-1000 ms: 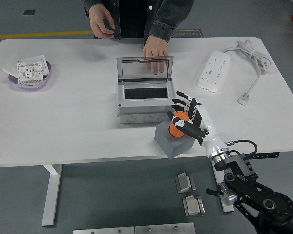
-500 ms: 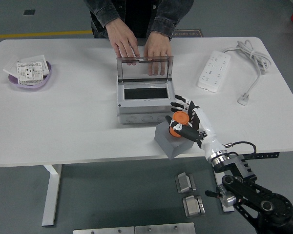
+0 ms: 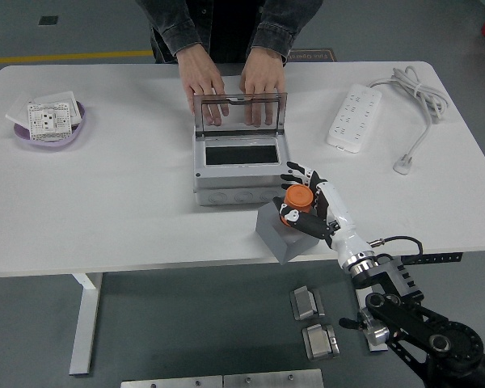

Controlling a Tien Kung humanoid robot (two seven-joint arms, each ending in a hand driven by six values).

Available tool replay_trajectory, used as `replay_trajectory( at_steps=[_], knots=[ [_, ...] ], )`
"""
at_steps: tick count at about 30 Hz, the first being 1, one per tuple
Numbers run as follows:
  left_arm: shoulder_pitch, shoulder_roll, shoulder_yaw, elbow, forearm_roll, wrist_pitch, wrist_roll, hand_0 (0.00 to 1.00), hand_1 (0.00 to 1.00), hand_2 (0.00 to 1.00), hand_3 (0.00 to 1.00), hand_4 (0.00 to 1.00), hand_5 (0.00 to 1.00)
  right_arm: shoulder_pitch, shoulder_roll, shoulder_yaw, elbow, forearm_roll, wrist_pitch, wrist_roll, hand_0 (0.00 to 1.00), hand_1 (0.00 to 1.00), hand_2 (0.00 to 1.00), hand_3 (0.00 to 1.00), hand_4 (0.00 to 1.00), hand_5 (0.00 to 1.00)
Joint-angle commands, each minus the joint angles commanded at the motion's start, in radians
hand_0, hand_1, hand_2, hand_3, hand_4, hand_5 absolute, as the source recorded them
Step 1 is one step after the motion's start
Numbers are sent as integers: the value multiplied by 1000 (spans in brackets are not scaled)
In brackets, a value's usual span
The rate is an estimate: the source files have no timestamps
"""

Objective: Pick up the cylinder from the cube,place it in the box,flap close box

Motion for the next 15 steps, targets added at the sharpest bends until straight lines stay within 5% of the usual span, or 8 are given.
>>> replay_trajectory(
  at_steps=[15],
  knots=[
    [-1,-1,0,0,1,0,0,708,701,560,789,752,280,16,3,-17,-12,37,-12,12,739,729,766,857,659,16]
  ],
)
